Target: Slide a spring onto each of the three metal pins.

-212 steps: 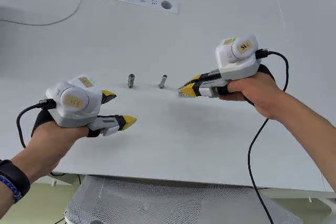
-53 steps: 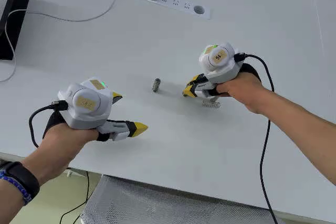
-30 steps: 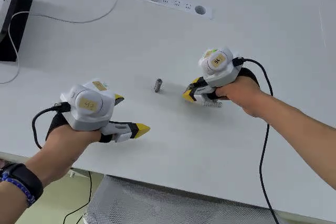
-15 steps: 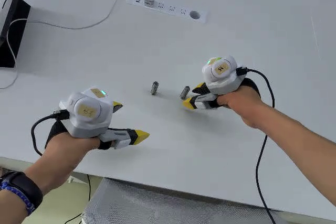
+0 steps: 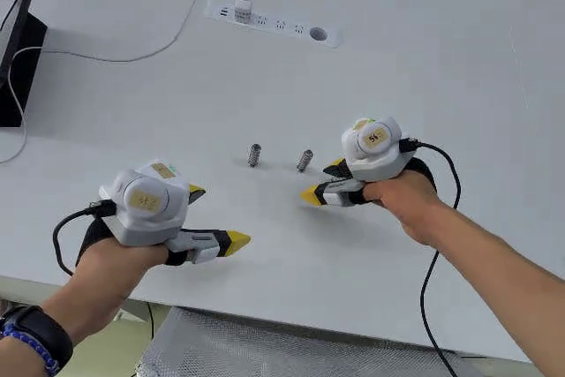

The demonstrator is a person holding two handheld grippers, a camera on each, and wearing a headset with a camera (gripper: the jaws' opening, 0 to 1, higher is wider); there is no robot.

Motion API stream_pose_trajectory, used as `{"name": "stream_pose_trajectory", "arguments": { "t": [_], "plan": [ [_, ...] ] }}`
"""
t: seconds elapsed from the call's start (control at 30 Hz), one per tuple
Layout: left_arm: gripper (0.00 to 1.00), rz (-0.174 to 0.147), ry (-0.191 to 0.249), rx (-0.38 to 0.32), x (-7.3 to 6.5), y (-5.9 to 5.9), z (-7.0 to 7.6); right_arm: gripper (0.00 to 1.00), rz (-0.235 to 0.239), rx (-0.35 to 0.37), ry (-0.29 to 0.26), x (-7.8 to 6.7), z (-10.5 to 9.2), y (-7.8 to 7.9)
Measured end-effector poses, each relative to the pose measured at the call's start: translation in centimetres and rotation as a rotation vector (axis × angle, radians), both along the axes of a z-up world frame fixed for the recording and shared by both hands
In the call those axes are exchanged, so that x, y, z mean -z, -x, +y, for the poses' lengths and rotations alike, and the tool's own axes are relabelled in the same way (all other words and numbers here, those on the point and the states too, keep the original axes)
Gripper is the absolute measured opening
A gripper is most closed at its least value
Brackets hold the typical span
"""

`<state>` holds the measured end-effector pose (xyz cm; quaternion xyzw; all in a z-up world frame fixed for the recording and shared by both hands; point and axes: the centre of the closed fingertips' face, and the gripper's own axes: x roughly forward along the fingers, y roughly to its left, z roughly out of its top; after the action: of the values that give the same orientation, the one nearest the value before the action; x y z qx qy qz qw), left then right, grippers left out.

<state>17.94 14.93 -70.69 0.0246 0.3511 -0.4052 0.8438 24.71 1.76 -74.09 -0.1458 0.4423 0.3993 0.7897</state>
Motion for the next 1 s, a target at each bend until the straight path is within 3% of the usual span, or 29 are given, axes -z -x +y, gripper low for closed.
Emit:
{"name": "stream_pose_trajectory", "arguments": {
  "t": [0.2, 0.37, 1.0],
  "plan": [
    [0.65, 0.008, 0.006, -0.009, 0.0, 0.3, -0.1, 0.47, 0.028, 0.041, -0.032, 0.4, -0.5, 2.1],
    [0.65, 0.012, 0.011, -0.015, -0.1, 0.4, -0.3, 0.48, 0.025, 0.073, -0.046, 0.1, -1.0, 3.3],
    [0.65, 0.021, 0.003, -0.008, 0.1, 0.7, -1.0, 0.62, 0.005, 0.292, -0.224, -0.9, -2.9, 5.7]
  ]
}}
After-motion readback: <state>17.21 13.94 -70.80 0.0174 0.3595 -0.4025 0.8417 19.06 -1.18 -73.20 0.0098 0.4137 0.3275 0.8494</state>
